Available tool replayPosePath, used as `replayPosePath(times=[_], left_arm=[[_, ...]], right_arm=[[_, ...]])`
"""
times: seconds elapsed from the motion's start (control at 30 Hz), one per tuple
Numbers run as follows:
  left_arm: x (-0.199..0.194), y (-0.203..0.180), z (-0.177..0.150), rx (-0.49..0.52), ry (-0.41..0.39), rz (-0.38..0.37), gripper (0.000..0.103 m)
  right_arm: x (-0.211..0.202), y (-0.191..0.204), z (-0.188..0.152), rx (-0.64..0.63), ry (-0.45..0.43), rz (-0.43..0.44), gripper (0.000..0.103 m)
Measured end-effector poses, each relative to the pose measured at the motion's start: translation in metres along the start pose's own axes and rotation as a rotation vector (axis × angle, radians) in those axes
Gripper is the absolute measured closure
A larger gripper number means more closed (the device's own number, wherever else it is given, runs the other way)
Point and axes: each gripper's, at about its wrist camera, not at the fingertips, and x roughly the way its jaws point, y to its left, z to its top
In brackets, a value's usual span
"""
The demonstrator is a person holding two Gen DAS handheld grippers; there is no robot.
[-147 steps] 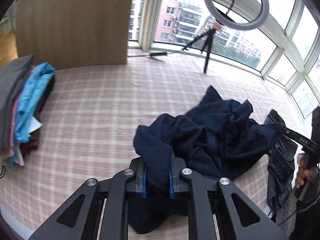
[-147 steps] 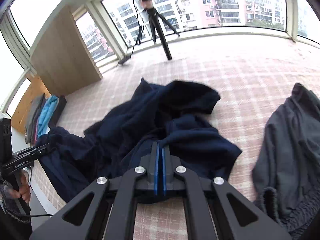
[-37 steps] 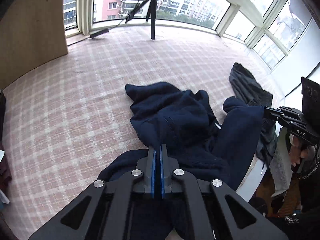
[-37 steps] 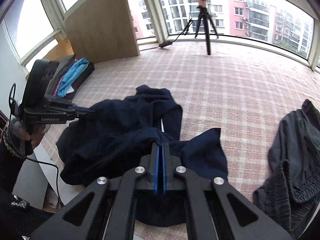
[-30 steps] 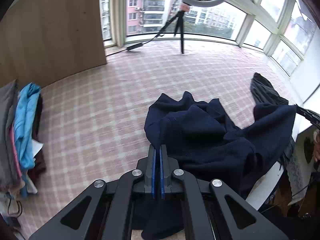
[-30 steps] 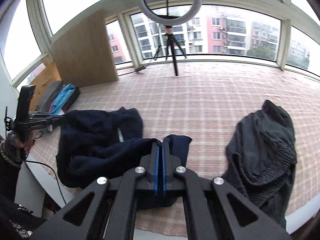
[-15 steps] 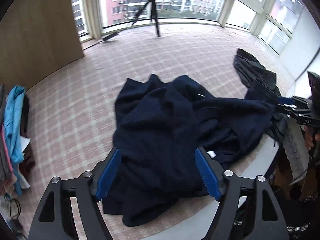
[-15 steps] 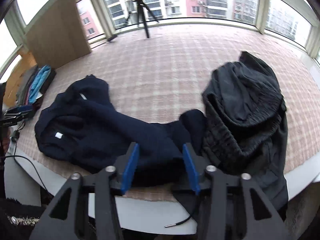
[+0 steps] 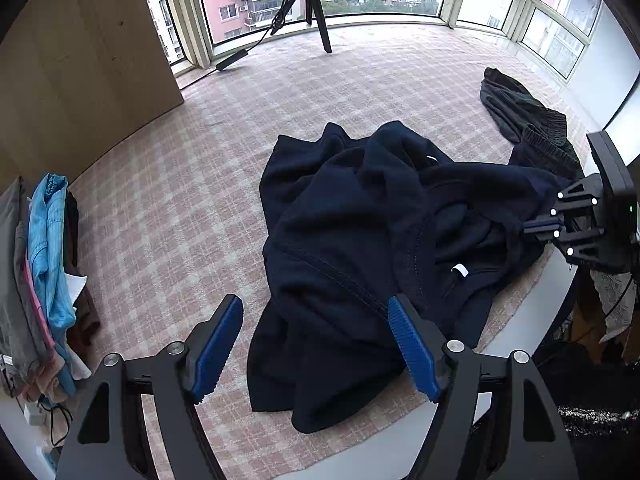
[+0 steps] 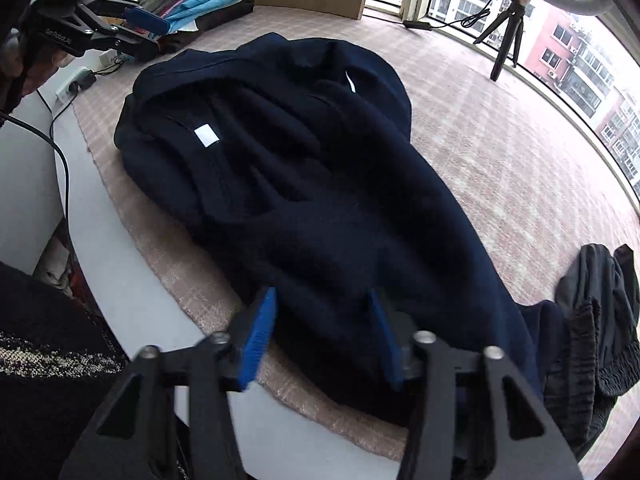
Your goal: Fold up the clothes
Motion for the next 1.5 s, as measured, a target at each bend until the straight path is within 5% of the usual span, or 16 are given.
replayPosePath(times=[0.07, 0.2, 0.33, 0.37, 0.5, 0.57, 0.7, 0.73, 0.77, 0.8, 1.1, 1.3, 1.4, 1.5], left_arm=[[-0.002, 0.003, 0.003, 0.011, -0.010, 0.004, 0.030], [0.003, -0.001, 0.010, 0.078, -0.005, -0.018, 0.030], [0.010, -0.008, 0.008, 0.158, 0.038, -0.055, 0.030], [0.010, -0.007, 0.007, 0.164, 0.053, -0.056, 0.030], [0.010, -0.009, 0.002, 0.170, 0.089, -0.089, 0.030], [0.012, -0.012, 0.000, 0.181, 0.097, -0.082, 0.030], [0.019, -0.007, 0.005, 0.161, 0.104, -0.078, 0.030], [0.020, -0.006, 0.006, 0.158, 0.105, -0.075, 0.030], [0.020, -0.006, 0.007, 0.163, 0.103, -0.071, 0.030], [0.018, -0.006, 0.008, 0.171, 0.098, -0.068, 0.030], [0.020, -0.011, 0.037, 0.235, 0.066, -0.071, 0.030], [0.046, -0.034, 0.065, 0.371, 0.081, -0.132, 0.032], [0.064, -0.052, 0.071, 0.473, 0.120, -0.164, 0.040], [0.082, -0.065, 0.073, 0.539, 0.159, -0.212, 0.062]], right_arm=[[-0.013, -0.028, 0.008, 0.097, -0.047, 0.054, 0.100], [-0.046, -0.112, 0.010, 0.371, -0.149, -0.103, 0.100], [-0.053, -0.105, 0.003, 0.338, -0.125, -0.042, 0.096], [-0.054, -0.101, 0.001, 0.323, -0.116, -0.023, 0.093], [-0.055, -0.076, -0.005, 0.235, -0.084, 0.044, 0.042], [-0.048, -0.050, -0.006, 0.171, -0.079, 0.054, 0.040], [-0.045, -0.068, 0.000, 0.224, -0.107, 0.068, 0.042], [-0.044, -0.073, 0.001, 0.238, -0.113, 0.072, 0.049], [-0.044, -0.077, 0.003, 0.251, -0.120, 0.075, 0.084], [-0.043, -0.082, 0.004, 0.265, -0.127, 0.078, 0.099], [-0.041, -0.152, 0.007, 0.468, -0.151, 0.086, 0.099], [-0.033, -0.146, -0.004, 0.406, -0.092, 0.075, 0.099], [-0.030, -0.149, -0.009, 0.410, -0.074, 0.092, 0.098], [-0.029, -0.152, -0.011, 0.420, -0.066, 0.098, 0.097]])
